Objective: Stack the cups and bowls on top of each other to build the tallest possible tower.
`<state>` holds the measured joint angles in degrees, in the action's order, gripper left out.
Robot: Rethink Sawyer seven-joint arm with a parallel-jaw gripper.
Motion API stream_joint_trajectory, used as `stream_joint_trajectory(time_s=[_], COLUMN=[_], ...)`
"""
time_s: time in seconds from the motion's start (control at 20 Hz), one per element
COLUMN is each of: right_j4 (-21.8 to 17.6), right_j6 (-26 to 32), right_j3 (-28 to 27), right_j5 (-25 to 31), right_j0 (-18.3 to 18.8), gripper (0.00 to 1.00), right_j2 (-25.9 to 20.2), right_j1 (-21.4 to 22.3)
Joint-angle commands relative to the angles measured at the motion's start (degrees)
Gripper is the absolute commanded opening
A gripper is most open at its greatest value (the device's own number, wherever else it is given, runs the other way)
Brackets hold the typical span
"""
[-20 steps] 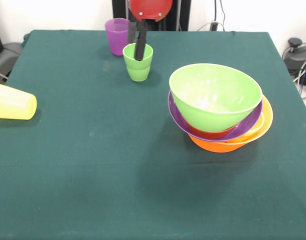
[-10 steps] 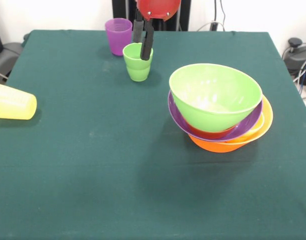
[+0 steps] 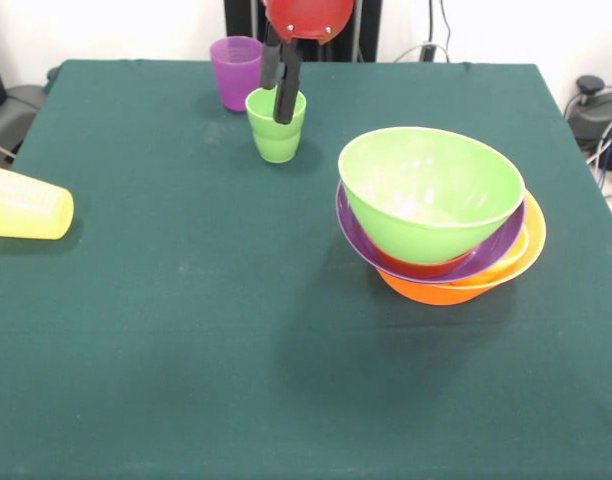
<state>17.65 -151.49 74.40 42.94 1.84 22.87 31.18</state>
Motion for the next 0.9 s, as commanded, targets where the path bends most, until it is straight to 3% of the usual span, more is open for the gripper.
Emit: stream_joint_trajectory(time_s=[0.05, 0.9], right_j4=[-0.1, 4.4], right_j6=[-5.4, -11.0], right_j3=[7.0, 10.5], right_j5=[-4.6, -10.2], right_j0=[0.7, -1.3], gripper=[1.00, 1.00], right_j2=[-5.7, -5.3], right_j1=[-3.0, -4.1])
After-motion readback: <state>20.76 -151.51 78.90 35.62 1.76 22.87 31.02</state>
